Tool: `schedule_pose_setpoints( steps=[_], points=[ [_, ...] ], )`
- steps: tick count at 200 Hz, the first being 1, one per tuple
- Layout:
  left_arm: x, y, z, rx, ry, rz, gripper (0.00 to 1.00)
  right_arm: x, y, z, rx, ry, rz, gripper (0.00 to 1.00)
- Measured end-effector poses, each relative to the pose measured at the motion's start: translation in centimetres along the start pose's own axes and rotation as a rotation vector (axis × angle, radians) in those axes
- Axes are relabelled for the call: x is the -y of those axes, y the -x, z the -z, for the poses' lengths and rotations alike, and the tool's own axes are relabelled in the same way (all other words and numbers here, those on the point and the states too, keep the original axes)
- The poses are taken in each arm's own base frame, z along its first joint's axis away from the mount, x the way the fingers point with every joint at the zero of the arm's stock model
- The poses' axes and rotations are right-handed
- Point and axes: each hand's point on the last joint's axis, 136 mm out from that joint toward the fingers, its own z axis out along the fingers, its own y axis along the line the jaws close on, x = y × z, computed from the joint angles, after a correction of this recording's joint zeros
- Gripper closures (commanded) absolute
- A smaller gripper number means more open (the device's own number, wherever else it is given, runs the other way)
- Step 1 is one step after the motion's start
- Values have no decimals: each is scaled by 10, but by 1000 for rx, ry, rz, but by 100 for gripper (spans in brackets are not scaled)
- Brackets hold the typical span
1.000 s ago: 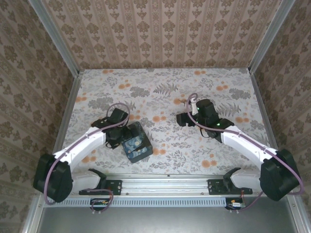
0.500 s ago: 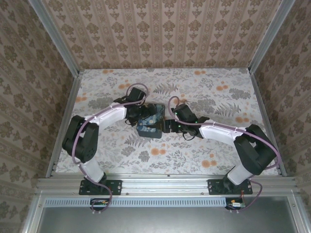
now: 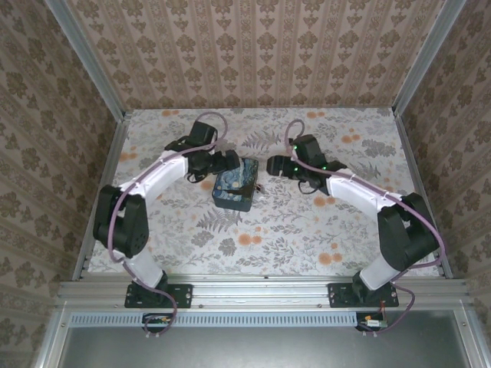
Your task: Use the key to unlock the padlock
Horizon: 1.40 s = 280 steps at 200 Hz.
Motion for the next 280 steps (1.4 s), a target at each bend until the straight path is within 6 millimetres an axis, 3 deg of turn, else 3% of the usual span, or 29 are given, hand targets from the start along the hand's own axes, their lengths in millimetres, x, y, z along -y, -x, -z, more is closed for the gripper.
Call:
schedule_pose_setpoints(
  steps=[30, 57, 82, 106, 155, 183, 218, 249, 280],
  points=[
    [0, 4, 36, 55, 23, -94, 1, 43, 26, -13, 6, -87, -8, 24],
    [-12, -5, 46, 52, 69, -135, 1, 68, 38, -41, -35, -141, -4, 34],
    [-27, -21, 42, 12, 118, -145, 1, 69, 44, -65, -71, -149, 17, 34],
    [-37, -33, 39, -23, 147, -142, 1, 71, 46, -81, -99, -155, 57, 29],
    [-46, -29, 42, -20, 164, -148, 1, 74, 48, -111, -165, -142, 142, 23],
    [-48, -26, 43, -14, 170, -156, 1, 77, 39, -127, -223, -107, 158, 23],
    [-48, -26, 43, -14, 170, -167, 1, 78, 26, -133, -285, -69, 175, 31],
    [-48, -26, 43, -13, 170, -170, 1, 76, 17, -133, -323, -46, 186, 48],
    [-49, -25, 43, -12, 174, -174, 1, 78, 10, -132, -321, -34, 183, 53]
  ],
)
